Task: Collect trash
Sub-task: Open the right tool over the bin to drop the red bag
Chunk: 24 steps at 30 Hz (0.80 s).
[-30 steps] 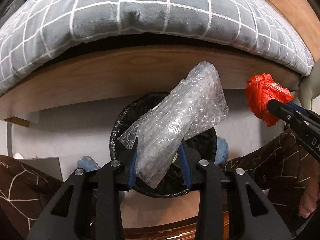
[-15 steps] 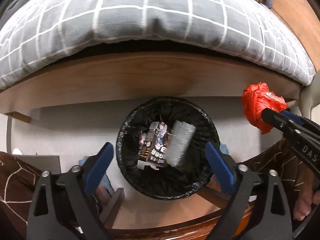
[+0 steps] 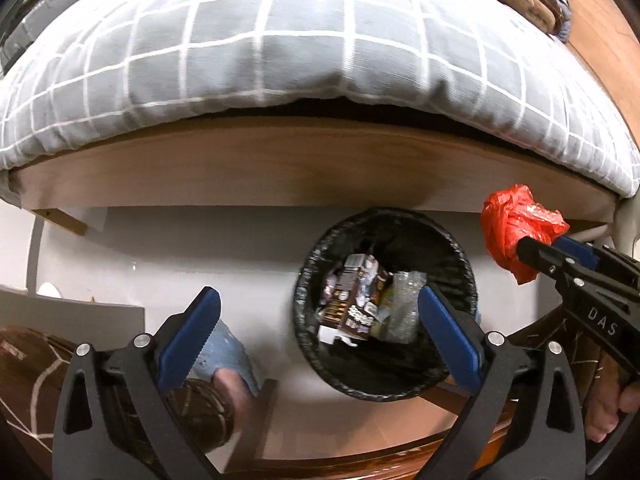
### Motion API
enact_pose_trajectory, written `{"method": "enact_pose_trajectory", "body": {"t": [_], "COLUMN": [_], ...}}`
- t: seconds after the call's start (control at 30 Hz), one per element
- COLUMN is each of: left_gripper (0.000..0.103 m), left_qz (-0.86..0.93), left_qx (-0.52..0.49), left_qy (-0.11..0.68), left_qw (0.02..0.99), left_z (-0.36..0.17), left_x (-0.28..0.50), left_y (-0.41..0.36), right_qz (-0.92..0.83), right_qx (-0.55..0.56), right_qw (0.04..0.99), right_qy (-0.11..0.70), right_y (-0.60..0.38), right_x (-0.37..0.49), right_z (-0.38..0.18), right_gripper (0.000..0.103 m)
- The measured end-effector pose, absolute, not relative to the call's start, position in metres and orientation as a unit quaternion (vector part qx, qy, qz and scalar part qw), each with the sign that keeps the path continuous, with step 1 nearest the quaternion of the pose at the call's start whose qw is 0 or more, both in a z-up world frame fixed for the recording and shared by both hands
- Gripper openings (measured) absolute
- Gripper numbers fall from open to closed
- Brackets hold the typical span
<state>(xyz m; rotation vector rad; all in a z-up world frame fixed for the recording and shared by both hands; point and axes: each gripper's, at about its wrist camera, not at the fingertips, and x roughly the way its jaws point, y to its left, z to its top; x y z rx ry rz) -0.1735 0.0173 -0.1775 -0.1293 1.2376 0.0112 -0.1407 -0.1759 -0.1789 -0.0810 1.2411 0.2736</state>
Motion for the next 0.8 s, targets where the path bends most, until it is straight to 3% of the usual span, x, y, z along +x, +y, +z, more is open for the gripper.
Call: {"method": "enact_pose_trajectory", "body": {"t": [0.43, 0.53, 0.8], "left_gripper": [0.097, 0.097, 0.097], "left_qz": [0.014, 0.011, -0.005], "left_qx": [-0.071, -0.072, -0.080], "left_qy": [0.583, 0.585, 0.583], "left_qw": [0.809, 0.808, 0.809], "left_z": [-0.182, -0.183, -0.181], "left_x": [-0.170, -0.169, -0.166], "left_y": [0.042, 0.040, 0.031], "right_qz": [0.131, 0.130, 0.119], "right_qx": [-0.045, -0.043, -0.043], "right_qw": [0.790, 0.788, 0.800], "right_qy": [0.598, 0.600, 0.586], "right_y": [-0.148, -0.150, -0.157], "right_x": [-0.144, -0.144, -0.143], "right_z": [-0.199, -0.201, -0.194], "right_gripper": [0.041, 0.047, 0.077]}}
